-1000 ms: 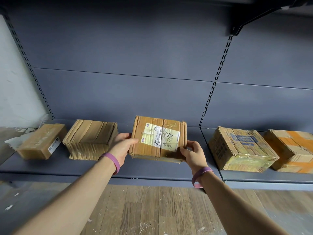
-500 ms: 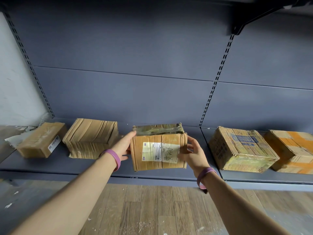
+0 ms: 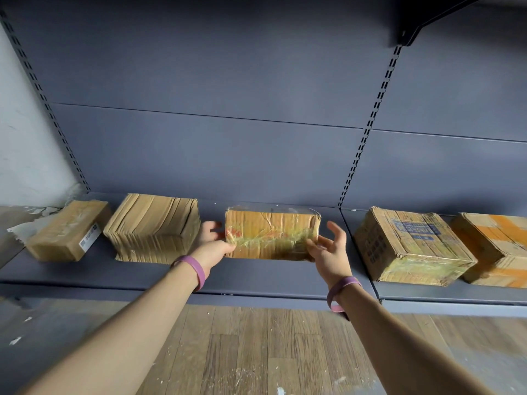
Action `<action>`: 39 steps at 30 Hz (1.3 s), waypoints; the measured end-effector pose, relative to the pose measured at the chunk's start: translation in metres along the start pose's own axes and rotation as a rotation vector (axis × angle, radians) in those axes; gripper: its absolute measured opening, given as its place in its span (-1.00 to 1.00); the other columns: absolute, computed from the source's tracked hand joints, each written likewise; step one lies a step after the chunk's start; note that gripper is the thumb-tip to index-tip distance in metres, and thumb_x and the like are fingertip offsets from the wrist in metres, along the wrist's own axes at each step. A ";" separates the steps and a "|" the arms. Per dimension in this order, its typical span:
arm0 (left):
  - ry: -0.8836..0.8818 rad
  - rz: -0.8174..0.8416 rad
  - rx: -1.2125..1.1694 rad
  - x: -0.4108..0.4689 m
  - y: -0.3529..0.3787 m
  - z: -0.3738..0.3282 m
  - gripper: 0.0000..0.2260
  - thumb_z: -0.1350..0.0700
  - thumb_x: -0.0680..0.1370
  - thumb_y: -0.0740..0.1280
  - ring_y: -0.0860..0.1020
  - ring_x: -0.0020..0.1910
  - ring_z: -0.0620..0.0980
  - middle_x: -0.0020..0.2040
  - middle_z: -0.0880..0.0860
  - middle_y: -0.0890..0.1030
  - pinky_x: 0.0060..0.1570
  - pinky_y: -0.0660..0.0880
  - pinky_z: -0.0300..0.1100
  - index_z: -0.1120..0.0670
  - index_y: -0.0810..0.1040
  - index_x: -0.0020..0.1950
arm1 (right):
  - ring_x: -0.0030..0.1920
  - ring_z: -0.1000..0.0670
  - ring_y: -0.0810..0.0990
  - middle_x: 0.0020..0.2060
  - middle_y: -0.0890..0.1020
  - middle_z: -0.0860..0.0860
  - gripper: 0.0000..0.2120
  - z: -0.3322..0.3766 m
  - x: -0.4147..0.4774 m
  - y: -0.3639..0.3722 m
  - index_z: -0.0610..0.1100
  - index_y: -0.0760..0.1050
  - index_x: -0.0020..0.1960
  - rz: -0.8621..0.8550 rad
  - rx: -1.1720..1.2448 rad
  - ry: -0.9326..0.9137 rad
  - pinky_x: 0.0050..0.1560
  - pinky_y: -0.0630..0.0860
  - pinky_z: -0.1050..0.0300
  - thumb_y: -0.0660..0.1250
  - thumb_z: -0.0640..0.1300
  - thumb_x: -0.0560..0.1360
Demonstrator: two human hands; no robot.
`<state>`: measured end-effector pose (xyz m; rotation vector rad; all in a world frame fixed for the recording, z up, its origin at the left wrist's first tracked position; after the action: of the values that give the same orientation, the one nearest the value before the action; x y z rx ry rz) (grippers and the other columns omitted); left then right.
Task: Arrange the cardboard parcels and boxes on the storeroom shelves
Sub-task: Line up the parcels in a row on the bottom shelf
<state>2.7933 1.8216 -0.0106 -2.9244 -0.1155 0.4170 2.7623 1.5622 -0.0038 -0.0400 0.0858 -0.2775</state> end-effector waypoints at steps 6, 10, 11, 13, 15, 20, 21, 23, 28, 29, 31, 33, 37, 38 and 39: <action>0.101 0.068 0.100 0.008 0.006 0.005 -0.20 0.36 0.40 0.42 0.60 0.11 0.05 0.18 0.01 0.60 0.18 0.57 0.11 -0.36 0.31 0.41 | -0.14 -0.03 0.61 -0.07 0.59 0.00 -0.31 -0.019 0.009 0.009 0.41 0.26 0.24 0.038 -0.212 -0.123 -0.13 0.59 -0.09 0.16 -0.42 0.55; 0.033 0.101 -0.021 0.012 0.014 0.014 -0.49 -0.01 0.47 0.45 0.56 0.19 -0.01 0.20 -0.08 0.56 0.30 0.49 0.10 -0.26 0.37 0.37 | -0.04 -0.14 0.54 -0.08 0.55 0.09 -0.40 -0.033 0.014 0.011 0.28 0.27 0.15 0.026 -0.273 -0.067 -0.03 0.52 -0.03 0.22 -0.42 0.47; 0.026 0.102 -0.040 0.012 0.017 0.015 -0.54 -0.10 0.49 0.43 0.54 0.21 -0.03 0.22 -0.12 0.51 0.29 0.50 0.10 -0.23 0.38 0.35 | 0.06 -0.16 0.49 -0.06 0.55 0.13 -0.45 -0.035 0.015 0.011 0.23 0.27 0.18 0.021 -0.296 -0.069 0.08 0.50 -0.03 0.27 -0.37 0.47; 0.015 0.070 -0.071 0.017 0.023 0.021 -0.73 -0.13 0.62 0.31 0.53 0.22 0.03 0.26 -0.08 0.47 0.28 0.50 0.15 -0.18 0.41 0.31 | 0.18 -0.15 0.41 -0.03 0.51 0.24 -0.54 -0.040 0.018 0.011 0.15 0.28 0.22 -0.004 -0.329 -0.053 0.27 0.40 -0.04 0.37 -0.26 0.50; 0.000 0.026 -0.092 0.020 0.028 0.027 -0.87 -0.06 0.67 0.24 0.56 0.20 0.11 0.26 0.03 0.50 0.25 0.53 0.18 -0.19 0.45 0.22 | 0.25 -0.15 0.43 0.00 0.50 0.27 -0.56 -0.048 0.023 0.011 0.13 0.30 0.23 -0.031 -0.301 -0.033 0.36 0.36 -0.07 0.42 -0.19 0.50; -0.006 -0.048 -0.114 0.030 0.037 0.043 -0.86 0.02 0.67 0.23 0.56 0.23 0.03 0.27 0.03 0.56 0.26 0.52 0.15 -0.26 0.46 0.12 | 0.30 -0.19 0.44 0.08 0.50 0.30 -0.52 -0.066 0.032 0.016 0.21 0.31 0.23 -0.013 -0.245 -0.010 0.36 0.39 -0.19 0.43 -0.17 0.49; -0.011 -0.055 -0.125 0.031 0.038 0.044 -0.86 0.02 0.67 0.24 0.55 0.25 0.03 0.27 0.03 0.55 0.27 0.52 0.14 -0.24 0.45 0.15 | 0.29 -0.17 0.45 0.08 0.50 0.31 -0.51 -0.067 0.034 0.017 0.22 0.31 0.24 -0.011 -0.248 -0.024 0.36 0.40 -0.19 0.43 -0.19 0.49; -0.020 -0.060 -0.136 0.033 0.038 0.044 -0.85 0.00 0.67 0.24 0.56 0.23 0.07 0.25 0.05 0.55 0.24 0.53 0.15 -0.22 0.44 0.20 | 0.28 -0.16 0.46 0.08 0.51 0.33 -0.49 -0.068 0.037 0.018 0.22 0.32 0.25 -0.022 -0.267 -0.048 0.35 0.40 -0.19 0.41 -0.23 0.47; 0.001 -0.081 -0.086 0.036 0.037 0.037 -0.82 0.07 0.66 0.27 0.53 0.25 0.04 0.30 0.04 0.52 0.22 0.54 0.04 -0.11 0.44 0.26 | 0.26 -0.13 0.37 0.13 0.52 0.19 -0.44 -0.068 0.040 0.020 0.13 0.34 0.34 -0.053 -0.278 -0.016 0.38 0.34 -0.14 0.35 -0.29 0.45; 0.010 -0.090 -0.087 0.036 0.036 0.035 -0.80 0.09 0.66 0.28 0.53 0.25 0.03 0.30 0.03 0.52 0.18 0.55 -0.04 -0.08 0.45 0.27 | 0.26 -0.10 0.30 0.20 0.50 0.13 -0.43 -0.066 0.037 0.021 0.10 0.34 0.37 -0.046 -0.293 0.001 0.40 0.29 -0.05 0.33 -0.26 0.43; 0.033 -0.123 -0.049 0.033 0.033 0.025 -0.73 0.11 0.64 0.31 0.51 0.26 0.00 0.31 0.03 0.52 0.11 0.47 -0.25 0.05 0.48 0.35 | 0.32 -0.09 0.21 0.36 0.43 0.02 -0.35 -0.056 0.031 0.023 0.09 0.34 0.42 -0.026 -0.369 0.007 0.33 0.17 0.16 0.28 -0.11 0.32; 0.072 -0.144 -0.027 0.030 0.028 0.011 -0.66 0.11 0.63 0.32 0.46 0.35 -0.02 0.38 0.05 0.50 0.19 0.35 -0.27 0.12 0.47 0.40 | 0.47 -0.09 0.14 0.46 0.34 -0.02 -0.24 -0.041 0.029 0.026 0.07 0.33 0.45 -0.030 -0.441 -0.007 0.25 0.06 0.30 0.24 0.00 0.23; 0.214 -0.091 -0.017 0.018 0.025 -0.029 -0.66 0.09 0.63 0.31 0.43 0.37 -0.10 0.39 -0.04 0.49 0.20 0.27 -0.30 0.06 0.48 0.41 | 0.53 -0.05 0.14 0.47 0.34 -0.04 -0.19 0.002 0.031 0.038 -0.04 0.30 0.50 -0.099 -0.388 -0.008 0.53 0.01 0.07 0.24 0.10 0.25; 0.214 -0.058 -0.037 0.016 0.028 -0.037 -0.65 0.09 0.63 0.31 0.44 0.37 -0.09 0.39 -0.04 0.50 0.20 0.28 -0.30 0.05 0.48 0.42 | 0.52 -0.06 0.19 0.44 0.37 -0.02 -0.21 0.011 0.029 0.041 -0.04 0.31 0.50 -0.110 -0.358 -0.014 0.53 0.09 -0.04 0.25 0.09 0.27; 0.208 -0.022 -0.058 0.011 0.032 -0.046 -0.64 0.07 0.63 0.31 0.45 0.35 -0.09 0.39 -0.03 0.50 0.20 0.30 -0.29 0.06 0.47 0.43 | 0.51 -0.05 0.22 0.42 0.39 -0.01 -0.24 0.018 0.025 0.046 -0.03 0.31 0.49 -0.102 -0.341 -0.014 0.51 0.16 -0.09 0.29 0.07 0.30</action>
<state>2.8190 1.7836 0.0239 -2.9987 -0.1324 0.1055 2.8007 1.5994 0.0096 -0.3862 0.1165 -0.3618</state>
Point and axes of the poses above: each hand's wrist, its own x-axis towards the middle knuckle, its own y-axis out of the palm, z = x × y, the point moved 5 cm from there along x, towards the middle knuckle
